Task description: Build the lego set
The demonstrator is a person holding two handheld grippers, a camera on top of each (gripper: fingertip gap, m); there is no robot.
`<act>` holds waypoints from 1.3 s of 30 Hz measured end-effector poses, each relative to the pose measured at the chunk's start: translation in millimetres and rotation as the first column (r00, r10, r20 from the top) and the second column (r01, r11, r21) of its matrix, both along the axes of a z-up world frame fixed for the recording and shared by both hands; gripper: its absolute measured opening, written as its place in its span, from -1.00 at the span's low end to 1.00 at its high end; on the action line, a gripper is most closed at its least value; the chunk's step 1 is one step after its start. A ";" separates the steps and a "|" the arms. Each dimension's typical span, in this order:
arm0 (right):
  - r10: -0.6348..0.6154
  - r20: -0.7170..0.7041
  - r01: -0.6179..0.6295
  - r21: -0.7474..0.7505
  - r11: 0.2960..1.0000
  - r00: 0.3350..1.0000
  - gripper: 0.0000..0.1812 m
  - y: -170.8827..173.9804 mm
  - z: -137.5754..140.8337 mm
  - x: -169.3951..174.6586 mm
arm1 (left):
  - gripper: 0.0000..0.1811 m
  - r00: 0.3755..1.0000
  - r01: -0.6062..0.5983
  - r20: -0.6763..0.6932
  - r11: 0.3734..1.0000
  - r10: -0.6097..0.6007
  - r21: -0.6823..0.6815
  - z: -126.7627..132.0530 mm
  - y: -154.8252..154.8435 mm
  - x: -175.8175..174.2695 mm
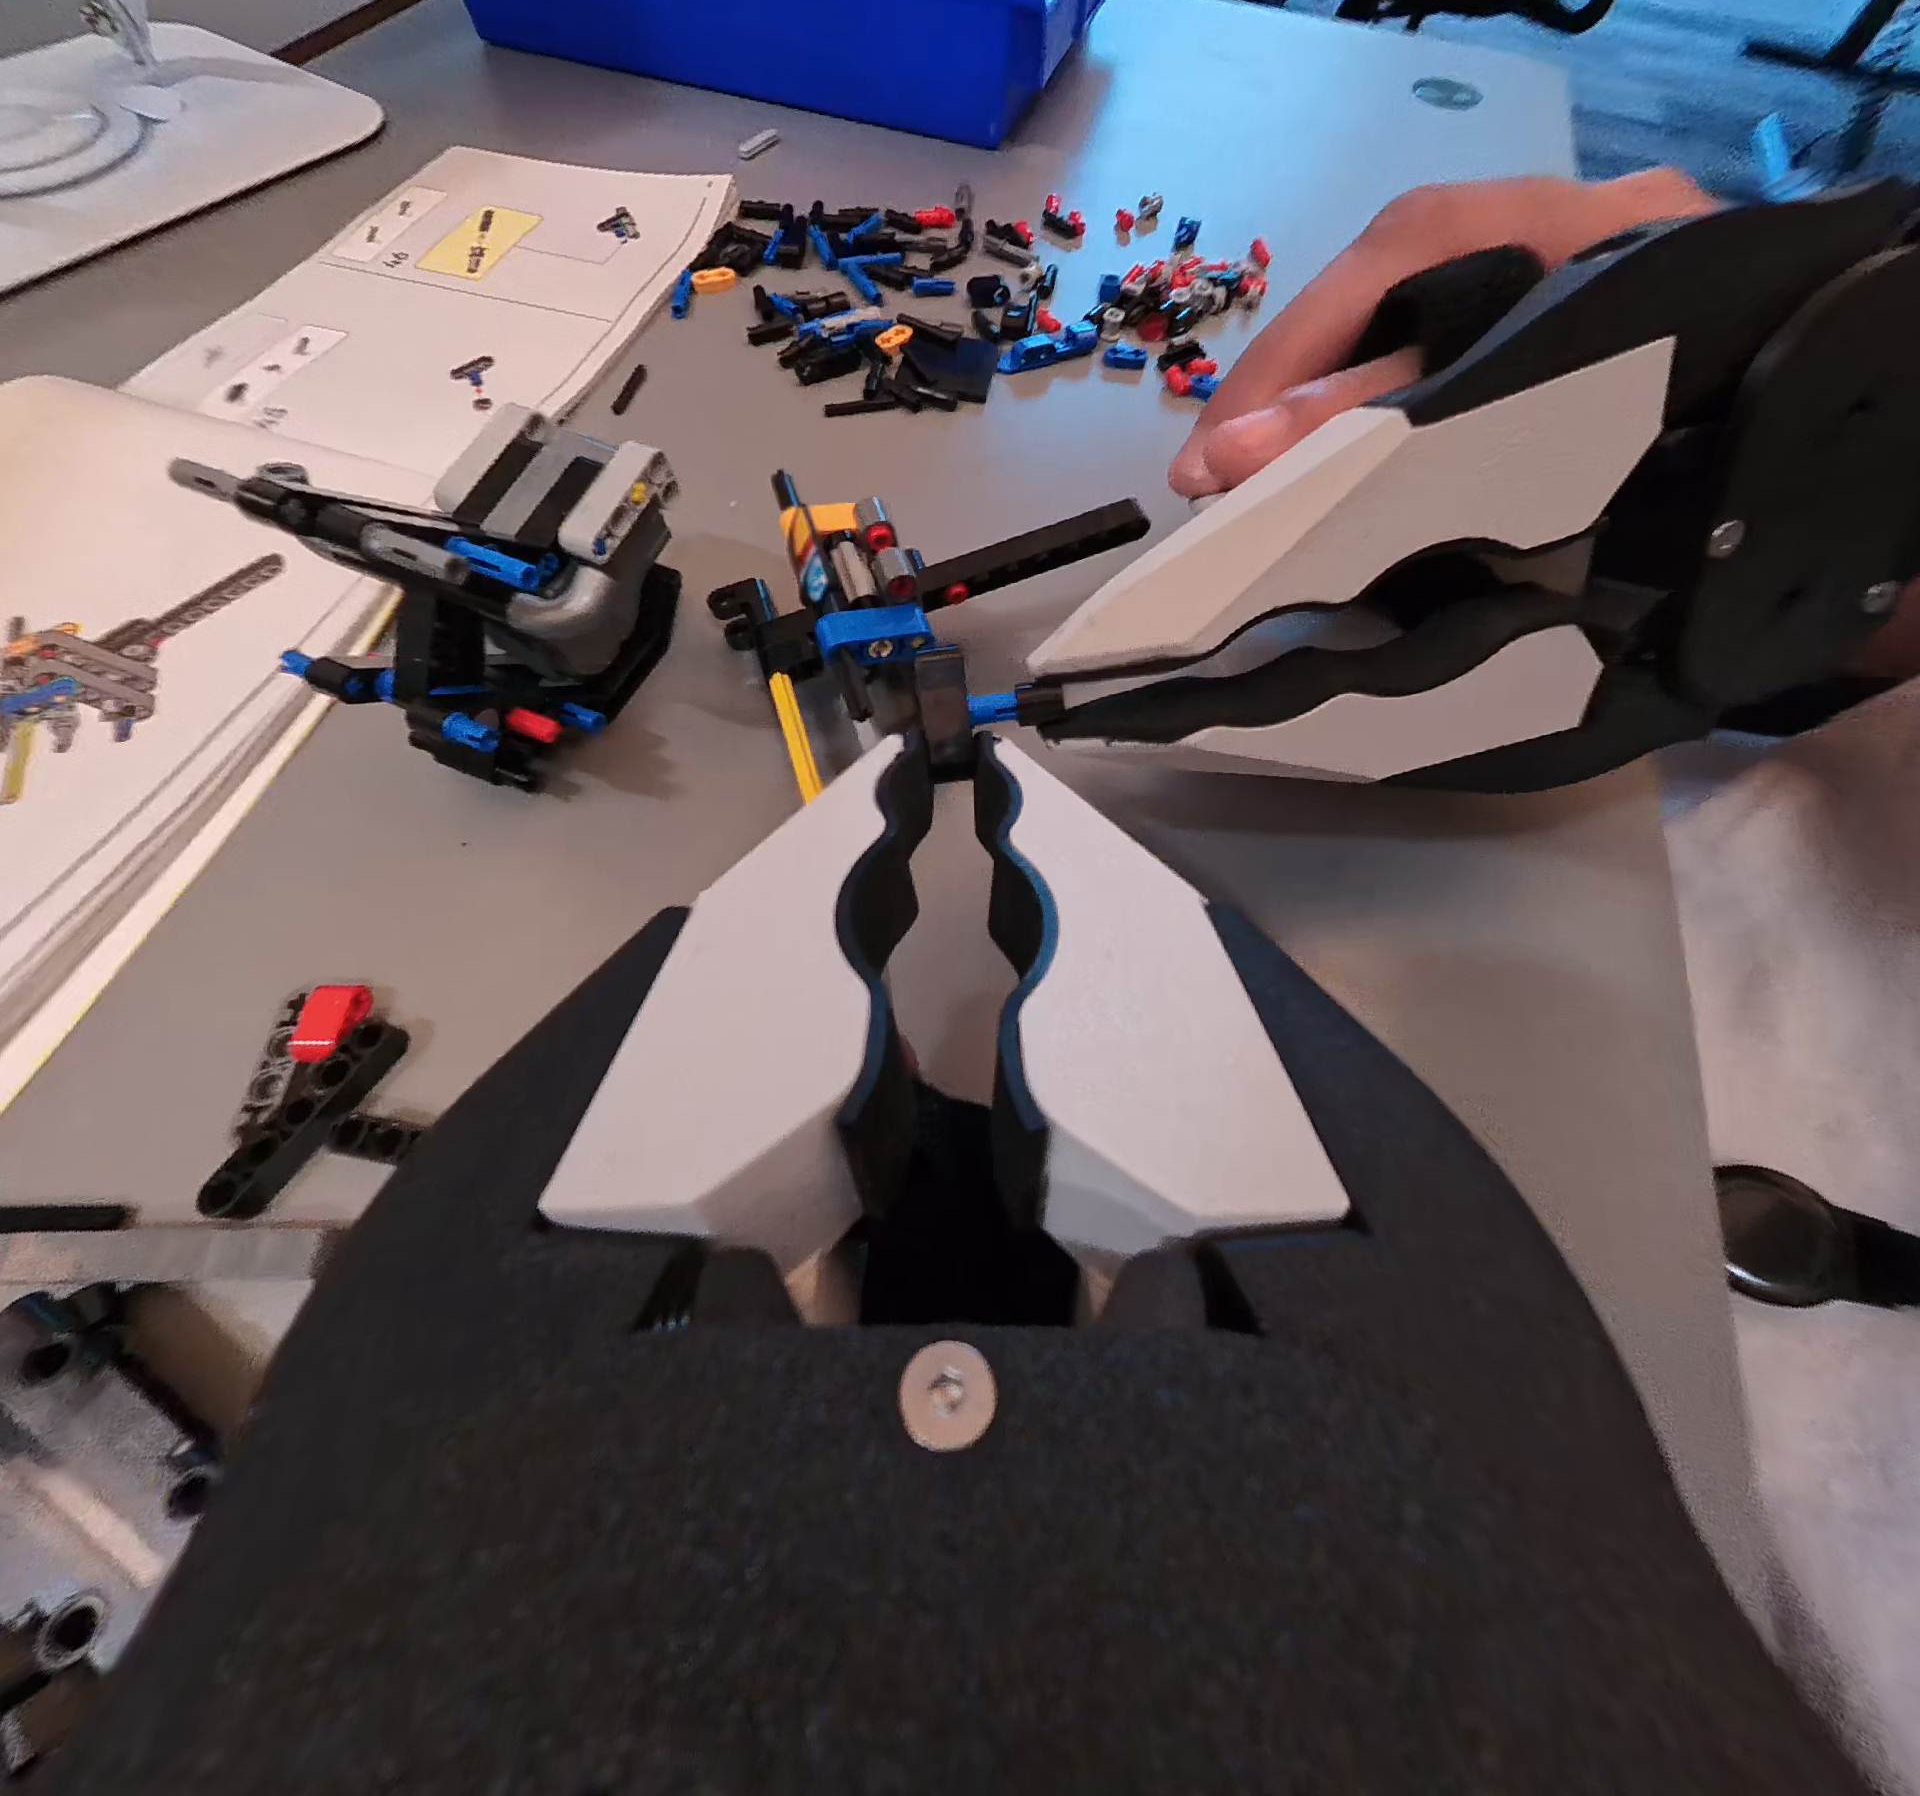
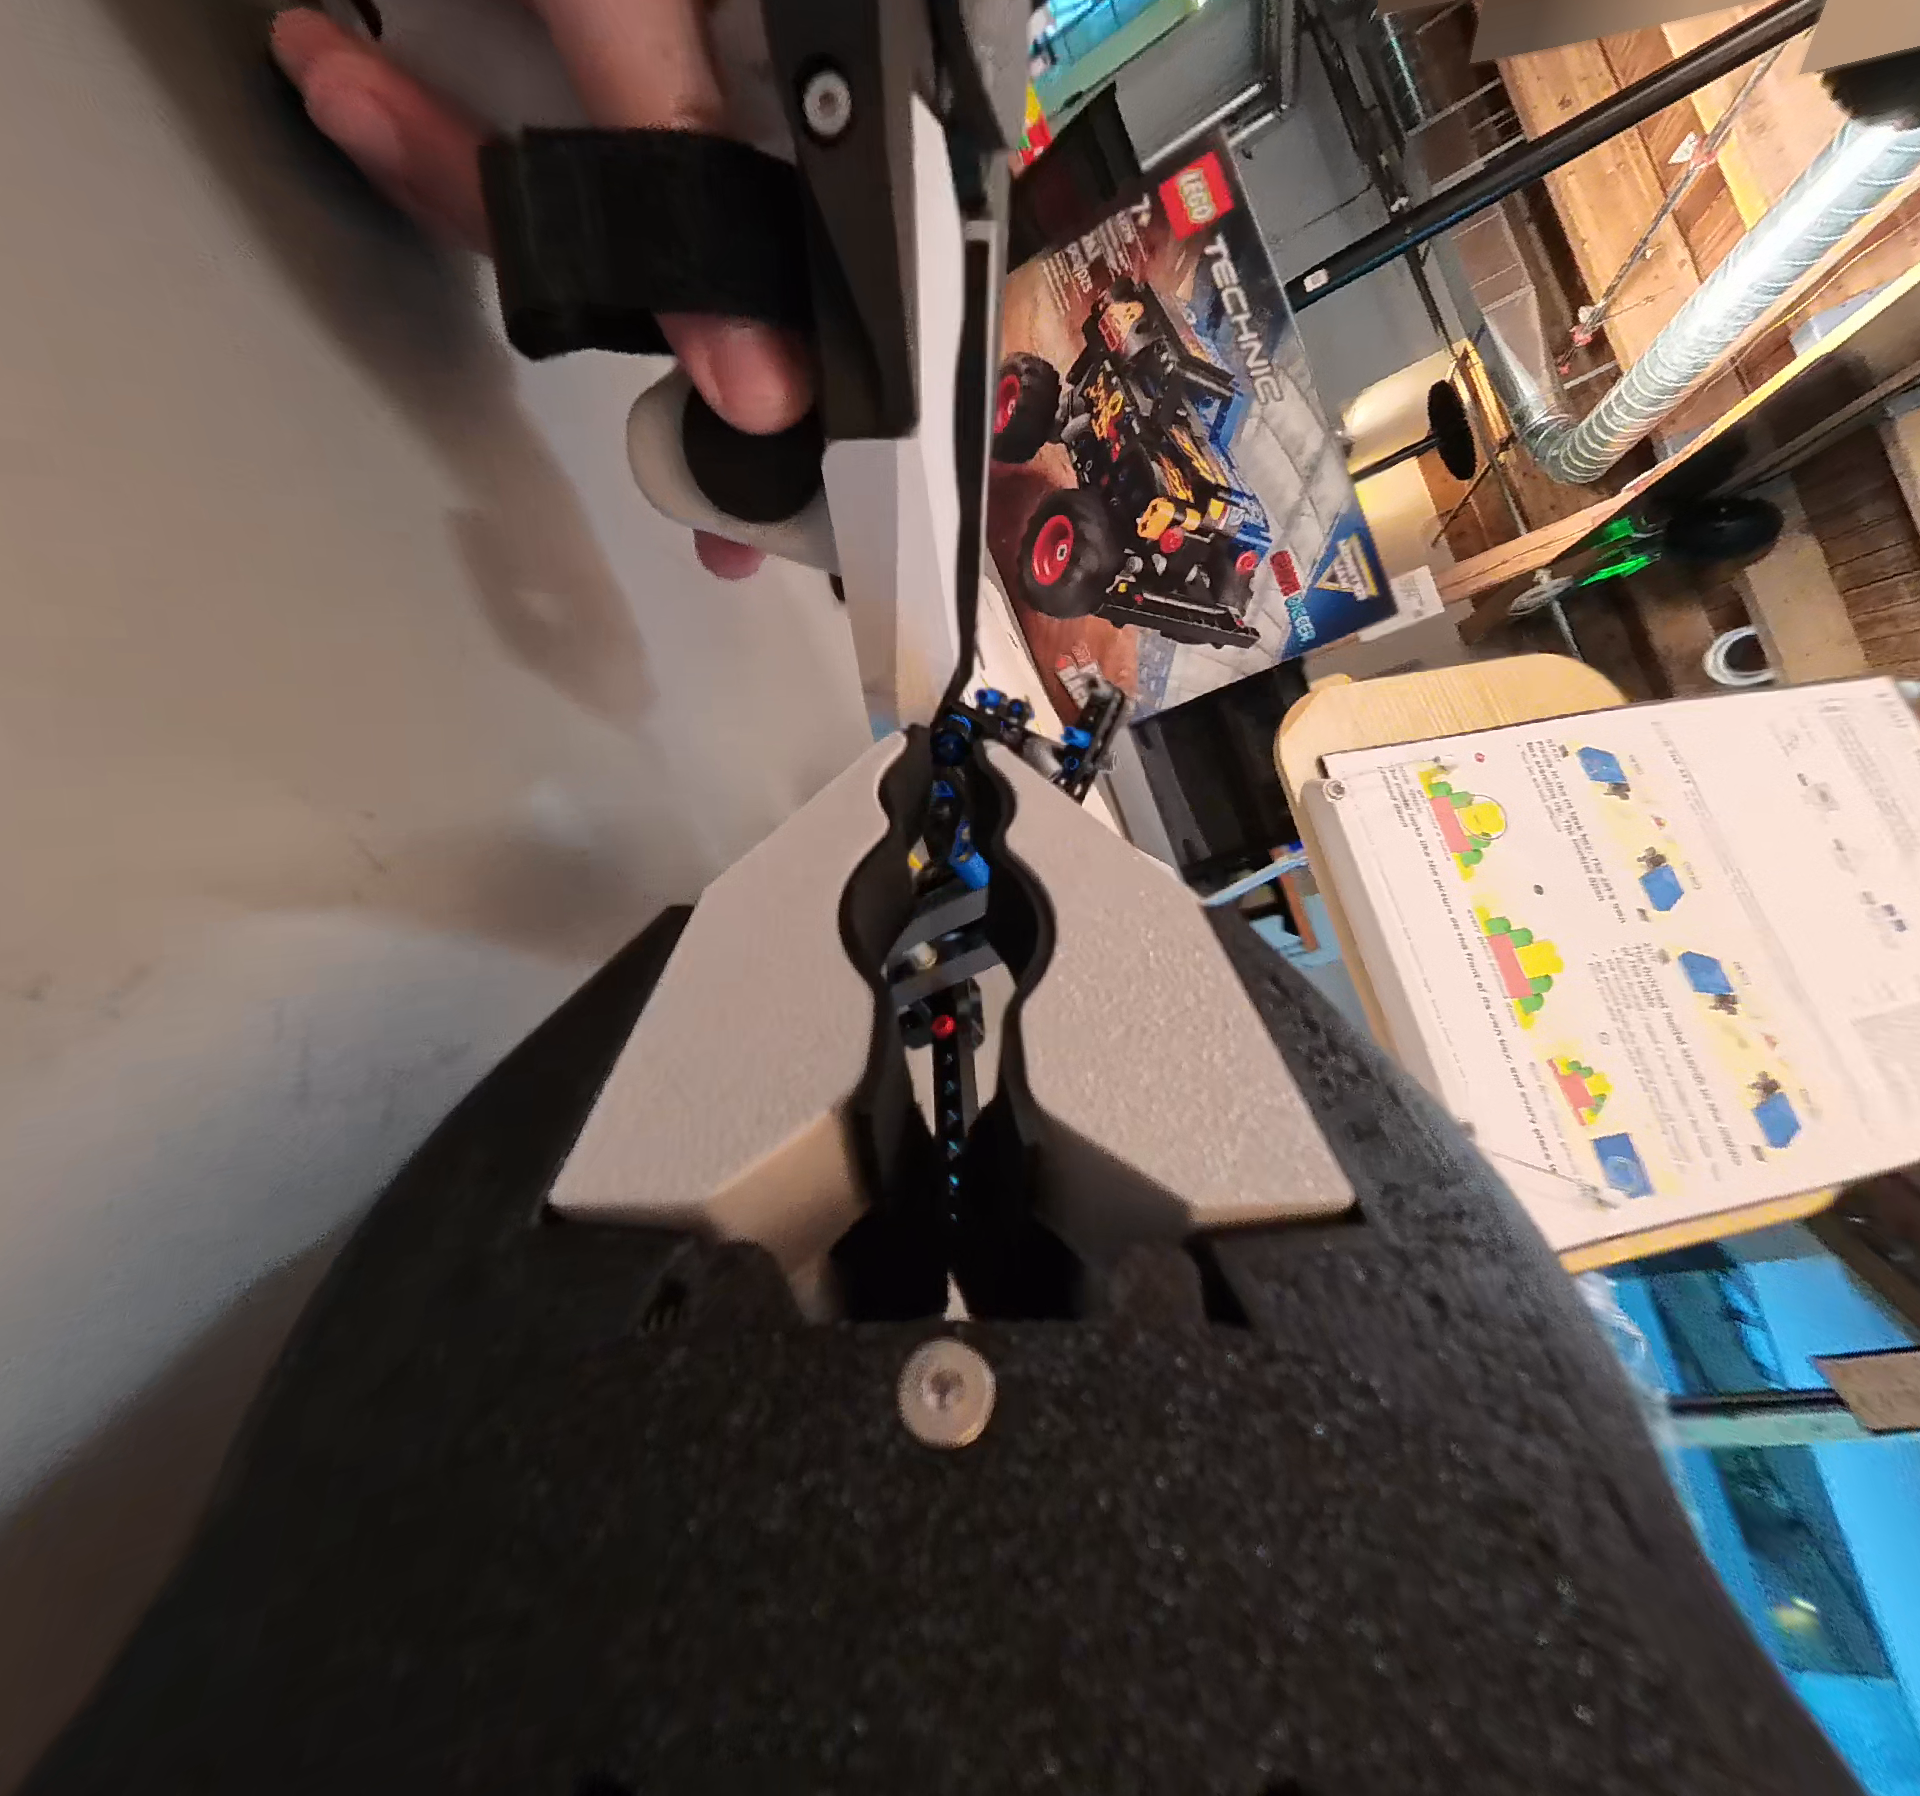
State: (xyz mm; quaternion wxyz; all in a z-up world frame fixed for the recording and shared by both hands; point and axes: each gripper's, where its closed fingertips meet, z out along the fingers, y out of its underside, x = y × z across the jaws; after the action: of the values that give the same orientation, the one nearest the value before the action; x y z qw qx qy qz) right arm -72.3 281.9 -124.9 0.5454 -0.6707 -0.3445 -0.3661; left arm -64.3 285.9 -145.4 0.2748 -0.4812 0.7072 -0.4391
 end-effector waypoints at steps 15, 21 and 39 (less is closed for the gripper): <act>-0.026 -0.053 0.024 -0.031 0.999 0.998 -0.94 1.7 -3.3 3.1 | -0.93 0.990 -0.071 0.137 0.925 0.021 0.374 1.7 4.5 2.0; -0.033 -0.049 0.031 -0.034 0.999 0.998 -0.94 1.6 -4.0 3.8 | -0.93 0.993 -0.063 0.115 0.952 0.030 0.300 0.5 2.9 2.6; 0.057 -0.935 -0.294 -0.052 0.955 0.350 -0.86 -6.2 16.4 -10.1 | -0.93 0.910 -0.179 0.398 0.755 -0.116 0.631 29.5 1.8 0.0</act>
State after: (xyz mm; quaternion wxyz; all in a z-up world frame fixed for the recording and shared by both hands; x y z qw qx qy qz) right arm -82.4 275.7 -108.5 0.6057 -0.7720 -0.0860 0.1723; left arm -64.3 287.6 -116.0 0.5761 -0.2624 0.7326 -0.2503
